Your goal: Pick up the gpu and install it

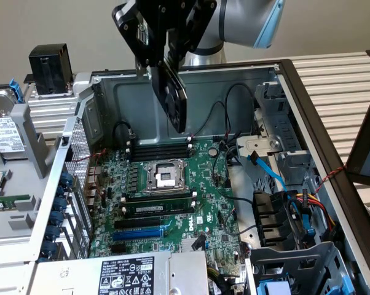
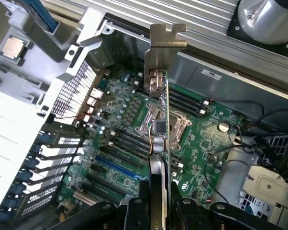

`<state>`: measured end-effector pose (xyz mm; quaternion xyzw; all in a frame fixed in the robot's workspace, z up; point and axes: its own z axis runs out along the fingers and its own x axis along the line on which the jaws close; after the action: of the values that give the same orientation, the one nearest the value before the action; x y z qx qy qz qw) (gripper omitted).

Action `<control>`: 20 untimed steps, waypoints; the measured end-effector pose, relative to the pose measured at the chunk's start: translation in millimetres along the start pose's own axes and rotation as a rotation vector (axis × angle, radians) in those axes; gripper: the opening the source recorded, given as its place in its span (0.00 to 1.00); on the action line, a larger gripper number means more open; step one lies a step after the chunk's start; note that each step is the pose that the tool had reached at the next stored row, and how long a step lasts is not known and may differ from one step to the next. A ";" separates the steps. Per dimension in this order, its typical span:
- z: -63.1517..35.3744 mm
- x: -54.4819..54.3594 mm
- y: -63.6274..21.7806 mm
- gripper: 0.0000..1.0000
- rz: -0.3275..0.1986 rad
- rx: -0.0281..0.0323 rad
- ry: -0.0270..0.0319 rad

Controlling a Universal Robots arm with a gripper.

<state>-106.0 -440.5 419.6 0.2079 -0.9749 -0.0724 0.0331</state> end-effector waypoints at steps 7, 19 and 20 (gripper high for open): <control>1.4 0.0 -0.2 0.27 -0.126 0.0055 0.0174; 3.6 -0.2 -0.6 0.27 -0.341 0.0191 0.0315; 3.9 -0.1 -0.6 0.27 -0.359 0.0198 0.0337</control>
<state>-106.0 -440.5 415.7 0.3800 -0.9222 -0.0641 0.0339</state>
